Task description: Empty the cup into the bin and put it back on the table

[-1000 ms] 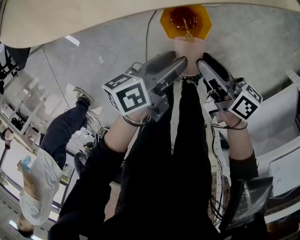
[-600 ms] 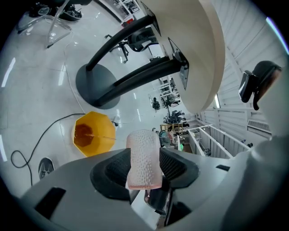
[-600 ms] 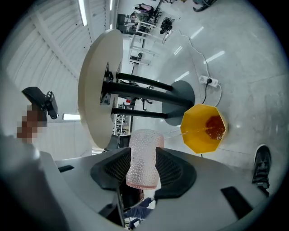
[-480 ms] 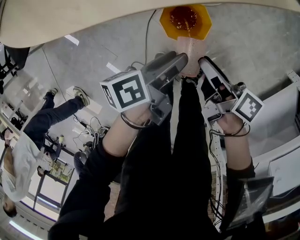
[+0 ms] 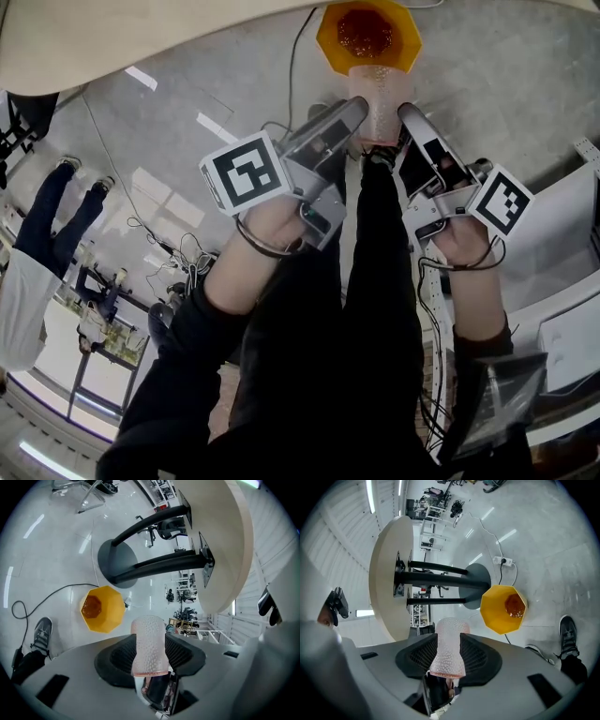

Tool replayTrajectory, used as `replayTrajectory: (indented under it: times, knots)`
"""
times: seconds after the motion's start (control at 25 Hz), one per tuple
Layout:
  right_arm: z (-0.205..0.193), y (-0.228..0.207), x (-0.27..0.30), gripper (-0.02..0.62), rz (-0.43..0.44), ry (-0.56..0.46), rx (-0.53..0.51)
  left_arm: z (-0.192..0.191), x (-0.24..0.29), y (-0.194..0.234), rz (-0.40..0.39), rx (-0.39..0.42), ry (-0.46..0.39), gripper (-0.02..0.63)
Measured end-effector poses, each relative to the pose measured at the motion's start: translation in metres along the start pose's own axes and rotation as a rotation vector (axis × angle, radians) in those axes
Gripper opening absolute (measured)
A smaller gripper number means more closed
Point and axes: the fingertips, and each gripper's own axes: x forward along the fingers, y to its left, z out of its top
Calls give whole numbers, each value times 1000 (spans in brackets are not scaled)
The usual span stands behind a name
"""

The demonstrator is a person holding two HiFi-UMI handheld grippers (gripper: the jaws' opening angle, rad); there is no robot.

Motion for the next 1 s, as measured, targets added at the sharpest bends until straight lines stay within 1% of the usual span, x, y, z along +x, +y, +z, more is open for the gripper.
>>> replayTrajectory:
  times: [0.24,0.4,0.56,0.68,0.8,0.88,1.0]
  knots:
    - [-6,-3,1,156,-1,20,-22,-4,-3,6,1,-4,4,204]
    - [-7,-4,1,156,6,35,-39,-4,-2,9,2,38,20,204]
    - [-6,-1,1,156,35,66,-72,-2,1,4,-30,120,63,204]
    - [-5,15,-5,156,65,90,-128,-7,-5,-8,-43,177,104,204]
    - [-10,51,-26,156,108,113,-204,-19,-25,-44,-75,253,125,204]
    - [-11,70,-35,156,123,128,-233,-20,-34,-70,-104,301,133,204]
    - [-11,92,-41,156,144,158,-276,-19,-42,-88,-132,361,161,204]
